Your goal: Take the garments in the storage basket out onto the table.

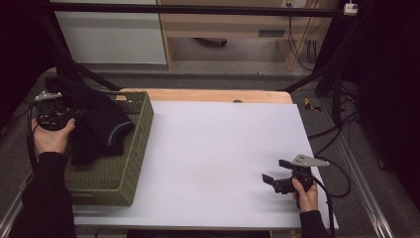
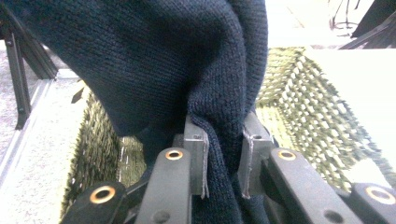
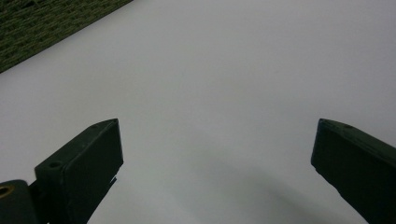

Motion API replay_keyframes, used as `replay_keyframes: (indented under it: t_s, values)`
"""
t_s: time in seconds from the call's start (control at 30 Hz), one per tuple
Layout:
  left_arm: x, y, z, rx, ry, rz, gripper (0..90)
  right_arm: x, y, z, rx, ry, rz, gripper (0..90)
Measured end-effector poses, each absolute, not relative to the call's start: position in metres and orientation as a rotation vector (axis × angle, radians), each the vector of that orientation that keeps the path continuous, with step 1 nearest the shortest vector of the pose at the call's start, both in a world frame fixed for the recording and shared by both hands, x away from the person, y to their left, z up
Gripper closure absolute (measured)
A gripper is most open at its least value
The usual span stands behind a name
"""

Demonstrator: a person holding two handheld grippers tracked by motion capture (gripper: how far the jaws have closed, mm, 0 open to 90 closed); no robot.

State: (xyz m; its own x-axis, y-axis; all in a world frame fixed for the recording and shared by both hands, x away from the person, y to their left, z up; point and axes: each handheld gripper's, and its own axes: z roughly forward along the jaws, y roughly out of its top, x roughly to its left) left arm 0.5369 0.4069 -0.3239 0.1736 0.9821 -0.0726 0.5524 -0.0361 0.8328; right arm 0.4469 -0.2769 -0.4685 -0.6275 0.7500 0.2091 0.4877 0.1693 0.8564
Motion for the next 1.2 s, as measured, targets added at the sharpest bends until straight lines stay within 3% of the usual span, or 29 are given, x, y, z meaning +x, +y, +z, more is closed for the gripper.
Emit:
replay_keyframes:
  t_s: [1.2]
  values:
    - [0.491,0.385,-0.236,1.648,1.241,0.725,78.9,0.446,-0.277,-0.467,1.187,2.185,1.442,2.7]
